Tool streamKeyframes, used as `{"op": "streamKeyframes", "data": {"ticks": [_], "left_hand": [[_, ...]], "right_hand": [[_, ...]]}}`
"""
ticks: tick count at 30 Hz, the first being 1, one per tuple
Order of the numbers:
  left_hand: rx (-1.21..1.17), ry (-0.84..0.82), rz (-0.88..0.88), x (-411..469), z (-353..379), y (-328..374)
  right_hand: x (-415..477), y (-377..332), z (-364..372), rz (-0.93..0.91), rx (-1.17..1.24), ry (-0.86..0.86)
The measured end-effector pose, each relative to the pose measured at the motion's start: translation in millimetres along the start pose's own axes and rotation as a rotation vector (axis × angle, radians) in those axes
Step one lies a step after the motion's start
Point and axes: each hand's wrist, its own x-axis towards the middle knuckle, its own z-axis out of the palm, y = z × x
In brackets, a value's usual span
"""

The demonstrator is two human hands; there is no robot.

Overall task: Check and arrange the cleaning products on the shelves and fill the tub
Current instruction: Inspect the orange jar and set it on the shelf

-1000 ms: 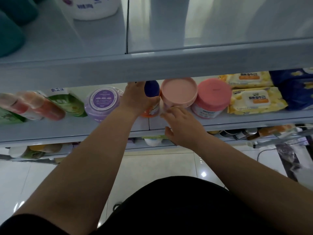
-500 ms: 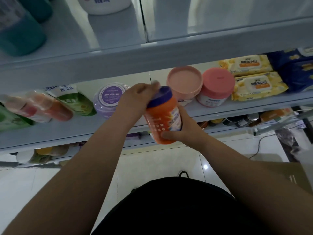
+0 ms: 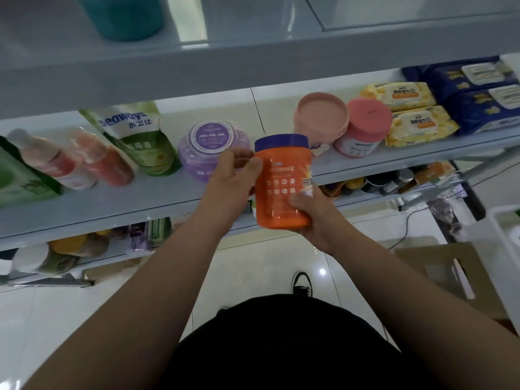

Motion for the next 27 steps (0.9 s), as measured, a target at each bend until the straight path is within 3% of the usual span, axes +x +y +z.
{"op": "streamKeyframes", "data": {"ticks": [7,10,13,16,21,27], "left_hand": [[-0.277,-0.13,-0.193,-13.8,-26.2,-28.6],[-0.529,-0.234,-0.286,-21.3,-35.5,-32.6],[-0.693,-0.343,-0.397,-26.9,-30.6,-37.9],[-0.637,-0.356,-0.391,-27.8,-18.9,-33.8],[-0.474,-0.274,-0.248,-20.0,-11.7,-21.9],[-0.873,-0.243,-0.435,-12.6,2.0,-23.9]], "right_hand": [[-21.0,7.8,43.2,-0.165,-0.274,0.229],[-25.0,6.6,41.8,-0.166,-0.181,0.245],[-25.7,6.0,47.6,-0.057,-0.065,0.149],[-24.1,3.4,51.0,0.014,0.025,0.114],[-19.6,-17.6,35.8,-0.14,-0.071,0.108],[-8.4,-39.3,10.1,-0.253,-0.261,0.035]]}}
